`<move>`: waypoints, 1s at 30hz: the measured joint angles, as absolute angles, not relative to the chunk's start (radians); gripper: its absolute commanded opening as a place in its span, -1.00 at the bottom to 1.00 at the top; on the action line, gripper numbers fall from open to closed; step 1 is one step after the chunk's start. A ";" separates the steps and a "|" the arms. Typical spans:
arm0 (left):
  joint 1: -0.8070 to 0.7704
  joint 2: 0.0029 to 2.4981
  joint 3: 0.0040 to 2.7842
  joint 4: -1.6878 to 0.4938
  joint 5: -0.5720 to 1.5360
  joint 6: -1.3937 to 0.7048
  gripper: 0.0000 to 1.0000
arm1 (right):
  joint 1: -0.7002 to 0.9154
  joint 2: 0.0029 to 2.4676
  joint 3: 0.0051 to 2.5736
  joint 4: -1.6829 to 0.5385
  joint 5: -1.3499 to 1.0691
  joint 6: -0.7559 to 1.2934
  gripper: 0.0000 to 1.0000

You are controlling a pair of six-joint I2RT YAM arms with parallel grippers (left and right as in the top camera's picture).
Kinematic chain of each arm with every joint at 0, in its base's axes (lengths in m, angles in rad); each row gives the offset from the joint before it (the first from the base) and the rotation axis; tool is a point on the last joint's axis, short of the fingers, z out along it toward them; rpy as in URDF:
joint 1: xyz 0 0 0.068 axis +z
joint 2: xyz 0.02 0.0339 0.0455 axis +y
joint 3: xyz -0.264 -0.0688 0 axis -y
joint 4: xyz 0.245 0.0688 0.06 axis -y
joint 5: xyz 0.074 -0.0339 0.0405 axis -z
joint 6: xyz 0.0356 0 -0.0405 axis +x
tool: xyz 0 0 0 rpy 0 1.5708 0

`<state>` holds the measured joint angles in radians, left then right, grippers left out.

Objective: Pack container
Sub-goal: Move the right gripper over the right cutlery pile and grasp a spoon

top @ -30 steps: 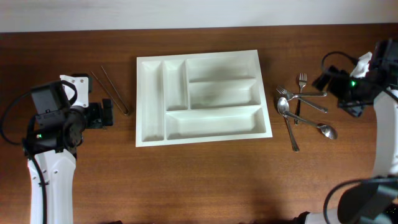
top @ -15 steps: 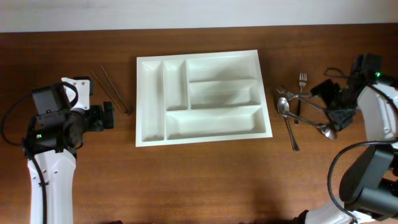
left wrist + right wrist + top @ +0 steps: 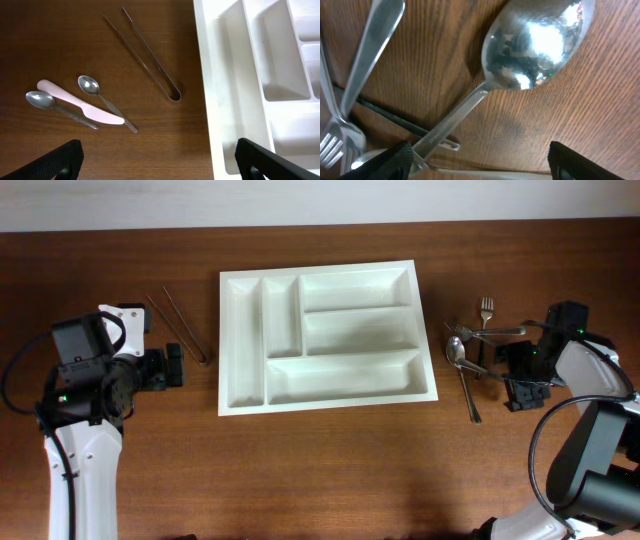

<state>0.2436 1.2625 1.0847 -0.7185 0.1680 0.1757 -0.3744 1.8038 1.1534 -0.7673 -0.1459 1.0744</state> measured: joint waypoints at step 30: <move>0.244 1.262 1.085 -0.719 0.168 0.176 0.98 | -0.436 1.898 1.158 -0.705 -0.120 1.262 -0.22</move>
<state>0.2436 1.2625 1.0847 -0.7185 0.1677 0.1757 -0.4362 1.8980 1.1584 -0.7048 -0.1204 1.2617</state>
